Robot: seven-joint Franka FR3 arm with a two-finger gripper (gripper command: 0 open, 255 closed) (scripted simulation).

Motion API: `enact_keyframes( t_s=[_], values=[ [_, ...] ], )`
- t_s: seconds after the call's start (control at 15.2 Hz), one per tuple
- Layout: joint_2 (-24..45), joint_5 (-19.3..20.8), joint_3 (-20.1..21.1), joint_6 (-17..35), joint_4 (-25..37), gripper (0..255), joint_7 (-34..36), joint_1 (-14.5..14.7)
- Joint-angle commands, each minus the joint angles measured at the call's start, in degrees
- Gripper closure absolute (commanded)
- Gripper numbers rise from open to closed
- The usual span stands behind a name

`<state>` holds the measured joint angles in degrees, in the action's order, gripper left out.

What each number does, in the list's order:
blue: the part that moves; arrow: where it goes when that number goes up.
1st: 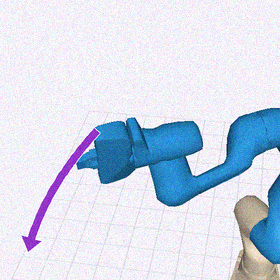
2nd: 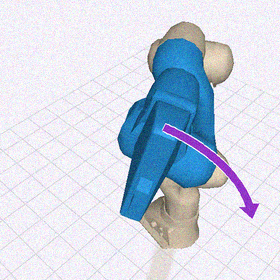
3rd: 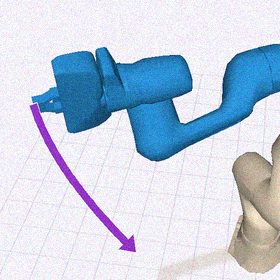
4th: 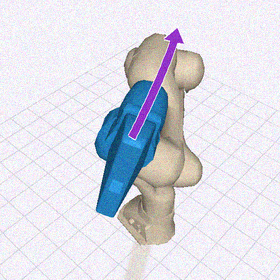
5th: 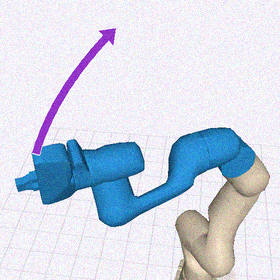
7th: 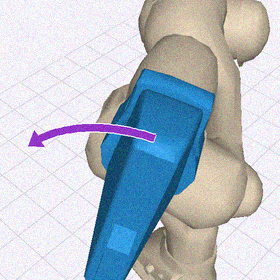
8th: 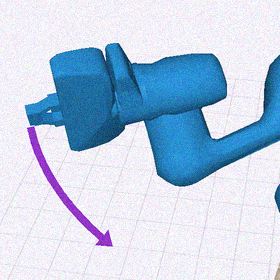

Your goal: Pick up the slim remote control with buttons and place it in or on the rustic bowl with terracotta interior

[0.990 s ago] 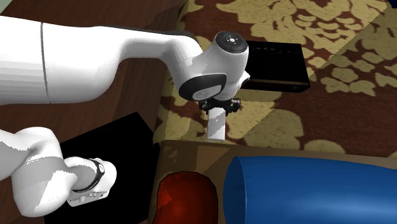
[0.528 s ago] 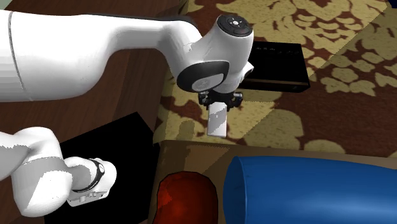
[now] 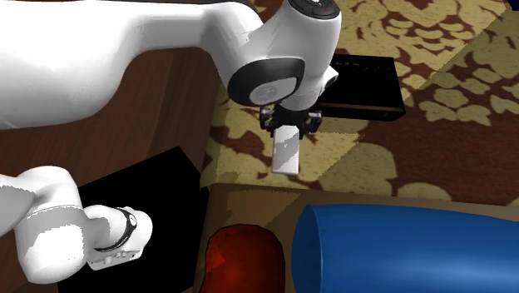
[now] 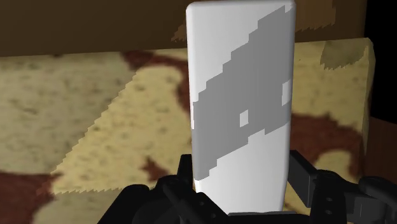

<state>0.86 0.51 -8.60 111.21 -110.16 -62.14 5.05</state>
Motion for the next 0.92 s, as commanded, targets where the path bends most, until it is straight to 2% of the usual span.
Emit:
enact_keyframes(
  t_s=[0.0,0.13,0.86],
  values=[
    [-0.32,0.05,0.04,-1.53,1.2,255,0.09,0.05],
    [-0.49,0.07,0.05,-2.57,2.08,255,0.1,0.05],
    [-15.37,3.95,-6.06,-1.08,-13.77,255,-9.92,-5.64]
  ],
)
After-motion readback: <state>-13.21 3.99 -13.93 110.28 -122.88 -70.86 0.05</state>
